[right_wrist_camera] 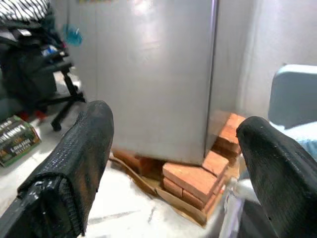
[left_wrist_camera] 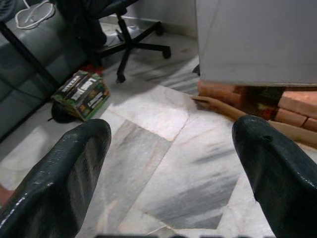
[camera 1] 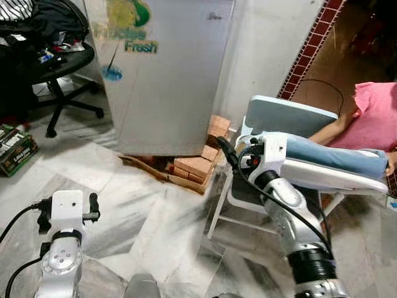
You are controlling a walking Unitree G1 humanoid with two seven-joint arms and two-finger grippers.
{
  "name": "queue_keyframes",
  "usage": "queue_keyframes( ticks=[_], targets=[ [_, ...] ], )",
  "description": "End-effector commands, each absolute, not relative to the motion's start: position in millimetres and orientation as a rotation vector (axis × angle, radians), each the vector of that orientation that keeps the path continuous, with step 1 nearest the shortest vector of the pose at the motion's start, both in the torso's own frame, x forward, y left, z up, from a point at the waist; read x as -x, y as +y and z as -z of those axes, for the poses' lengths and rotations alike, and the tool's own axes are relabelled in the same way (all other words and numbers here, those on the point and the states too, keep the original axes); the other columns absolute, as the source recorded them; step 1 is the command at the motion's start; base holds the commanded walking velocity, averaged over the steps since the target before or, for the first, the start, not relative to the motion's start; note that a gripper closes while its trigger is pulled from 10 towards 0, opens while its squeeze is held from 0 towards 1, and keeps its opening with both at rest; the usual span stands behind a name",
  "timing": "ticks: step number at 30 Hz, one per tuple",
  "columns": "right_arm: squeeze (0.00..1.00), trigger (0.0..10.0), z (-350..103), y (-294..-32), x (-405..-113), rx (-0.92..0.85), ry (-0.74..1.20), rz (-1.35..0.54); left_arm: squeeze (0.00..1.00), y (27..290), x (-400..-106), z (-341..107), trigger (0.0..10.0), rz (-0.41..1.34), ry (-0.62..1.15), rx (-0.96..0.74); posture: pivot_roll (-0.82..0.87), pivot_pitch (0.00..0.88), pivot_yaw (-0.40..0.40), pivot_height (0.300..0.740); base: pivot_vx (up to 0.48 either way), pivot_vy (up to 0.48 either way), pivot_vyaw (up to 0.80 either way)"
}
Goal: Restocking fridge
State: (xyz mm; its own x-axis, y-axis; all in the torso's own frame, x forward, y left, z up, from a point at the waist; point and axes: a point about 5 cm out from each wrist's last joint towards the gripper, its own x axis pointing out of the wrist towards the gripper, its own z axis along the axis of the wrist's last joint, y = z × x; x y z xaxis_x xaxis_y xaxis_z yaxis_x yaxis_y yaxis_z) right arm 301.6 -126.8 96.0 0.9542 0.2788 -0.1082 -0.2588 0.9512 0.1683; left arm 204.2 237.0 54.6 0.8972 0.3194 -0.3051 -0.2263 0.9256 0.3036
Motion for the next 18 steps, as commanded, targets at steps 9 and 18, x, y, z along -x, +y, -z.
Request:
queue_keyframes(
  ticks=[9,18],
  targets=[
    [0.00,10.0,-100.9,-135.4,-309.9,-0.105,0.102,-0.207,0.00,228.6,-209.4,-53.8,10.0,-0.244,0.342,-0.253,0.20,0.023,-0.103,0.740,0.000,0.464,-0.80],
    [0.00,10.0,-97.1,-139.5,-313.2,-0.086,0.100,-0.156,0.00,225.0,-212.8,-53.1,10.0,-0.216,0.332,-0.243,0.19,0.019,-0.107,0.740,0.000,0.480,-0.80]
  ],
)
